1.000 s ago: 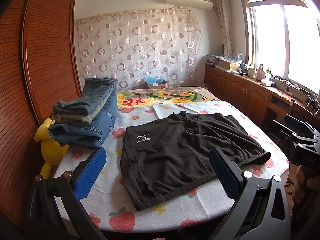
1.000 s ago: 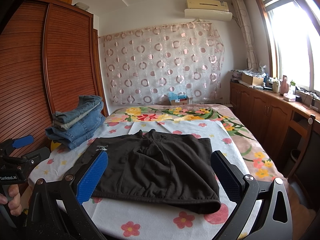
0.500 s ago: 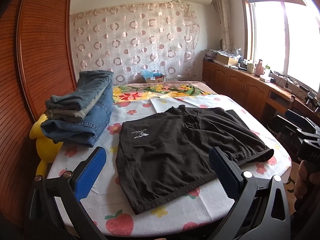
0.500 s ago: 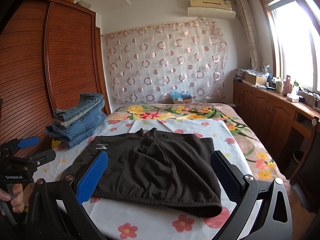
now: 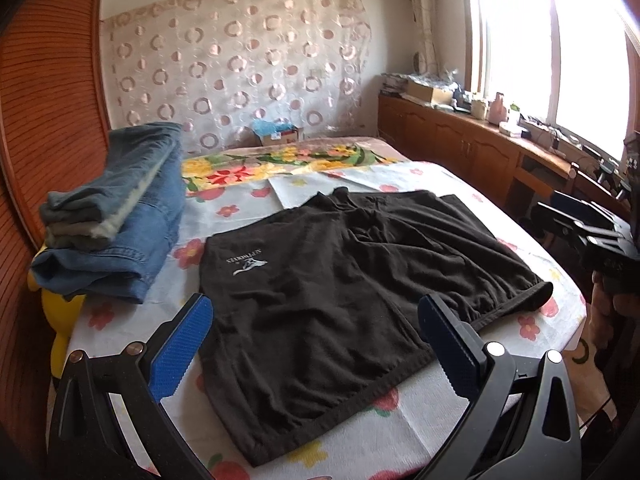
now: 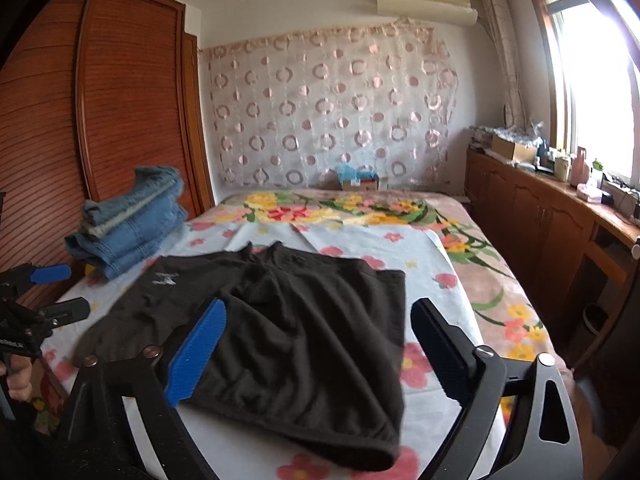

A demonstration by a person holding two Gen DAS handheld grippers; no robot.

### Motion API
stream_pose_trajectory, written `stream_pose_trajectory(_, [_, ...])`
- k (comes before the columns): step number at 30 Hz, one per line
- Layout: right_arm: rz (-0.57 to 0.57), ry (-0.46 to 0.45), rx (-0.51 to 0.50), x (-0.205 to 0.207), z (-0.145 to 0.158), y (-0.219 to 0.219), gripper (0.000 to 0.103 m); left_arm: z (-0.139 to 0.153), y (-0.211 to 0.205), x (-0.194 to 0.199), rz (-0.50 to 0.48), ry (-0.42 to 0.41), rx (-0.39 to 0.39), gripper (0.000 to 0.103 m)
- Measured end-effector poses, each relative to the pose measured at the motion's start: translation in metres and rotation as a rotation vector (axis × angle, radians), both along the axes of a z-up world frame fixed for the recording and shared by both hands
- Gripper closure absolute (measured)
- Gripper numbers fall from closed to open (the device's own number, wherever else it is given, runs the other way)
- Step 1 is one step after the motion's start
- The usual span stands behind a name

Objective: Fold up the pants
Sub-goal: 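Move the right tool to the shorts' leg hem and close on it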

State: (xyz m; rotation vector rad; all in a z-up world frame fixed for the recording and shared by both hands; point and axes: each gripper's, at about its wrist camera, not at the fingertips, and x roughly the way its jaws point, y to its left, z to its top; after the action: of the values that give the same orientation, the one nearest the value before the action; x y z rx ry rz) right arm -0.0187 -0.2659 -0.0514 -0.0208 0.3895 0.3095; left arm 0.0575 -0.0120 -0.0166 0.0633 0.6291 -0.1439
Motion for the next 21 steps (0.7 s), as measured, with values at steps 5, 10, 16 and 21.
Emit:
stream_pose_trajectory(5, [-0.001,0.061,-0.038,0.027,-0.002,-0.008,0.024,-0.011,-0.005,0.017,-0.046,0.043,-0.012,0.000])
stream_pose_trajectory(10, [0.001,0.136,-0.062,0.056,0.001,-0.019,0.041,-0.023,-0.007,0.028,-0.066,0.087,-0.016,0.000])
stream_pose_trajectory(16, [0.020,0.241,-0.057,0.094,0.015,-0.029,0.060,-0.032,-0.009,0.038,-0.080,0.132,-0.023,0.000])
stream_pose_trajectory(21, [0.018,0.327,-0.054,0.134,0.018,-0.034,0.068,-0.041,-0.010,0.043,-0.084,0.169,-0.025,0.000])
